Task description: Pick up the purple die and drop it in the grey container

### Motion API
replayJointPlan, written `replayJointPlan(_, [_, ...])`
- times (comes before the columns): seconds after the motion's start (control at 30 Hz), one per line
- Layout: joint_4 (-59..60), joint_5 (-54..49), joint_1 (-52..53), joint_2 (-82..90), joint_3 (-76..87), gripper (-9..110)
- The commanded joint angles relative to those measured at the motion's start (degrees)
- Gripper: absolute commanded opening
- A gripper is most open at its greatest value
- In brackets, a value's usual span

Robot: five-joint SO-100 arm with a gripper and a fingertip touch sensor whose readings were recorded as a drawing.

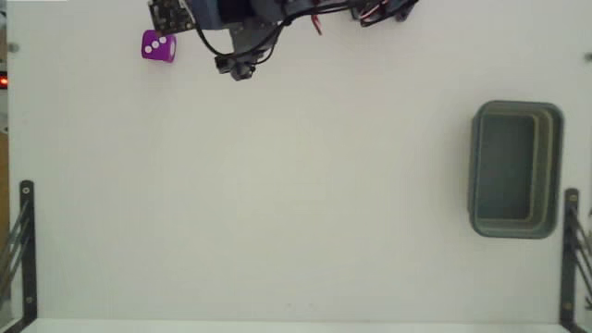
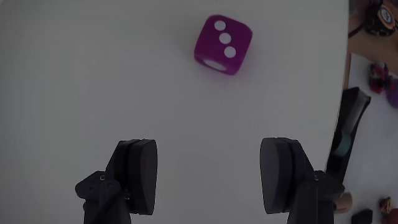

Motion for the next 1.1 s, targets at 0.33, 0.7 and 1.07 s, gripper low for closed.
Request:
replayJointPlan(0.33, [-5.60, 0.26, 1.09, -8.16, -7.05, 110])
replayJointPlan(0.7, [-8.48, 0.26, 1.09, -16.05, -12.06, 110])
replayJointPlan(1.07, [-10.26, 0.26, 1.09, -23.85, -18.07, 110])
